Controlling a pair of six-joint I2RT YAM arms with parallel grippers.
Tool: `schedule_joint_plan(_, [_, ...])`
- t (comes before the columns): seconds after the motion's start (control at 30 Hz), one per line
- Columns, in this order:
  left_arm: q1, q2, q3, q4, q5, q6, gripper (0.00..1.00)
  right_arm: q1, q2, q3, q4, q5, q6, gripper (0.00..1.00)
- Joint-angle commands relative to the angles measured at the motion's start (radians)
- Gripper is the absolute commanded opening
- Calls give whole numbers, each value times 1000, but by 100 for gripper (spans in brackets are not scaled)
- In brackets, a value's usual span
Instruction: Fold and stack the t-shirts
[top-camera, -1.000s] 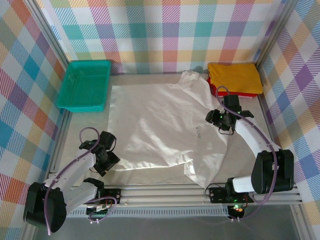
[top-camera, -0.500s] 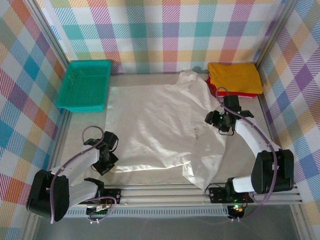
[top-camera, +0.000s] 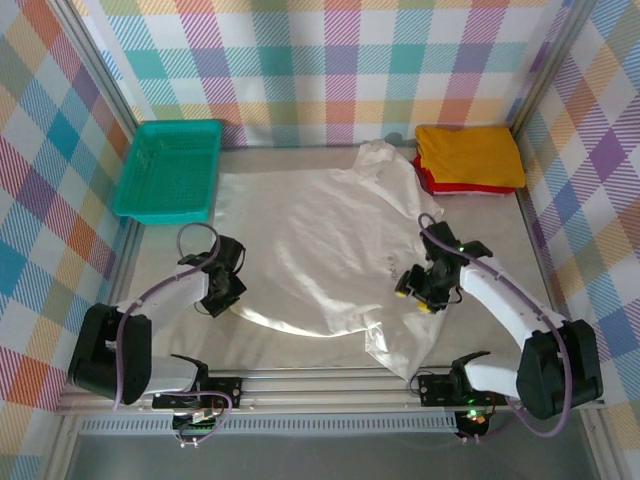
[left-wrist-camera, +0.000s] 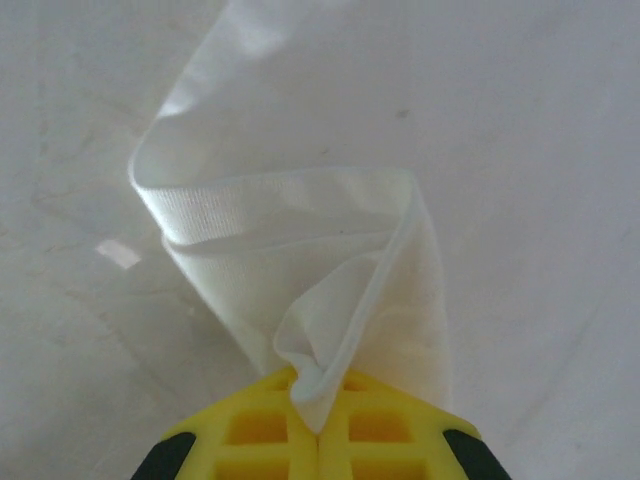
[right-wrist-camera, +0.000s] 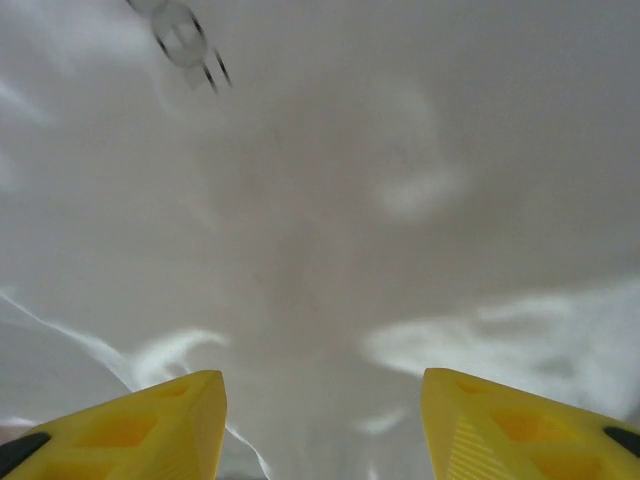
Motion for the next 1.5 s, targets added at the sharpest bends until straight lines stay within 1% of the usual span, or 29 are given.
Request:
schedule_joint_plan(0.0, [21,37,50,68,-18,46,0,88,-45,-44,-104,-14,141,53])
schedule_joint_plan(0.03, [31,49,54,75,-16,53,0,108,-55,-62,-114,-24,160,52])
schedule_joint_plan(0.07, [41,53,53,90,-12,59,0,123,-66,-78,-121,-31,176,48])
schedule_joint_plan(0.13, [60,54,47,110,-17,67,0,157,-100,-112,-127,-20,209,45])
schedule_joint_plan(0.23, [88,52,46,137,-14,87,0,187,-137,-166,-105,-33,247,45])
schedule_joint_plan(0.37, [97,70,67,162,-19,115,0,262,-99,-189,-99,-33,272,45])
schedule_joint_plan(0.47, [106,83,81,176,-5,119,0,314,-70,-198,-99,-23,298,48])
schedule_joint_plan(0.53, [111,86,88,165,-17,124,0,332,-71,-209,-101,-17,312,49])
schedule_joint_plan(0.67, [152,104,94,207,-6,139,0,343,-91,-246,-85,-22,328,51])
schedule_joint_plan(0.7, [156,113,102,218,-17,144,0,345,-90,-256,-76,-25,331,52])
schedule_joint_plan(0.73, [155,127,115,224,-25,144,0,344,-84,-265,-66,-34,332,54])
schedule_joint_plan(0.87, [159,195,171,245,4,161,0,380,-62,-277,-40,-35,343,60])
schedule_joint_plan(1.0, [159,211,177,257,14,159,0,390,-54,-293,46,5,348,59])
schedule_joint_plan(1.23, [161,166,147,247,13,160,0,390,-54,-378,235,35,369,46])
schedule_joint_plan(1.3, [161,148,143,239,15,160,0,390,-82,-379,207,70,367,43])
schedule_joint_plan(1.33, [161,139,141,236,16,160,0,389,-102,-376,184,88,369,38])
schedule_joint_plan(1.4, [160,116,131,224,14,160,0,390,-169,-363,116,134,382,36])
schedule_joint_plan(1.43, [162,103,124,218,13,158,0,390,-201,-358,88,154,390,33])
schedule_joint_plan(1.47, [162,87,118,206,11,156,0,388,-240,-348,52,175,403,26])
